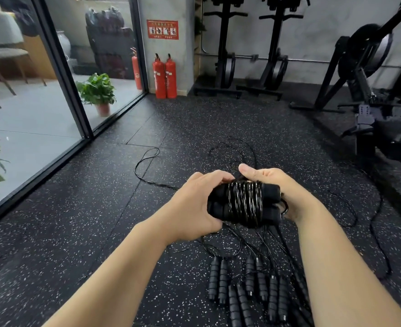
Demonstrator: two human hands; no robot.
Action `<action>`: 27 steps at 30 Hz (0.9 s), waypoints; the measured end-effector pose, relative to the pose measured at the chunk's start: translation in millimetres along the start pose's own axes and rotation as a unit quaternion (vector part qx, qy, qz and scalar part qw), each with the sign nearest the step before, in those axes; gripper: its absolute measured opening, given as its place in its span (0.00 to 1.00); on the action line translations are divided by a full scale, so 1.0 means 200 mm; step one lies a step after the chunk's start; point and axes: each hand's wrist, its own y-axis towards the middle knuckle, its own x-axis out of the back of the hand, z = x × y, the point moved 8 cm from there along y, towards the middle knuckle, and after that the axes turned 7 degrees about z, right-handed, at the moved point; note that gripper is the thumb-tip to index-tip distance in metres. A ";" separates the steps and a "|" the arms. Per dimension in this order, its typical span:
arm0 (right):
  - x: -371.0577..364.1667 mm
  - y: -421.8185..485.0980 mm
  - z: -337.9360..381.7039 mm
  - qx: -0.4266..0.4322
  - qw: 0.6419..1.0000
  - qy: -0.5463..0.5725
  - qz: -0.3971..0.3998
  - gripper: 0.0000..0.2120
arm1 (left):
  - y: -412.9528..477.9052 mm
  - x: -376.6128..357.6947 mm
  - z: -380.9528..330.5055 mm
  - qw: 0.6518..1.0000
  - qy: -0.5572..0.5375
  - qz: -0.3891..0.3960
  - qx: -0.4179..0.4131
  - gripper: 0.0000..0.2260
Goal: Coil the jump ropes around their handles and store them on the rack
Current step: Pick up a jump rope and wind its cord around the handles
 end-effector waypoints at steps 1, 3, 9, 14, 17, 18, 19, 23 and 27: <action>-0.02 0.00 0.00 0.002 1.000 0.023 0.009 0.18 | 0.00 0.00 0.00 1.000 -0.022 -0.006 0.002 0.28; -0.03 0.00 -0.01 0.002 0.999 0.030 -0.012 0.14 | 0.00 0.02 0.00 0.997 -0.068 -0.020 0.004 0.26; -0.05 0.08 -0.05 -0.038 0.989 -0.111 -0.085 0.17 | 0.02 0.06 0.11 0.981 -0.126 -0.101 0.105 0.21; -0.07 0.10 0.01 0.029 0.966 -0.195 -0.167 0.17 | 0.02 0.08 0.19 0.966 -0.132 -0.156 0.158 0.16; -0.15 0.11 0.03 0.042 0.963 -0.228 -0.141 0.11 | 0.02 0.10 0.26 0.952 -0.120 -0.200 0.201 0.14; -0.18 0.11 0.03 0.046 0.967 -0.216 -0.131 0.12 | 0.01 0.11 0.28 0.948 -0.106 -0.212 0.214 0.14; -0.21 0.11 0.04 0.053 0.971 -0.198 -0.121 0.14 | 0.01 0.12 0.30 0.944 -0.088 -0.224 0.224 0.15; -0.28 0.09 0.10 0.103 0.942 -0.277 -0.160 0.23 | -0.01 0.14 0.30 0.940 -0.007 -0.247 0.235 0.15; -0.24 0.08 0.14 0.124 0.929 -0.278 -0.211 0.24 | -0.02 0.15 0.26 0.946 0.041 -0.227 0.226 0.19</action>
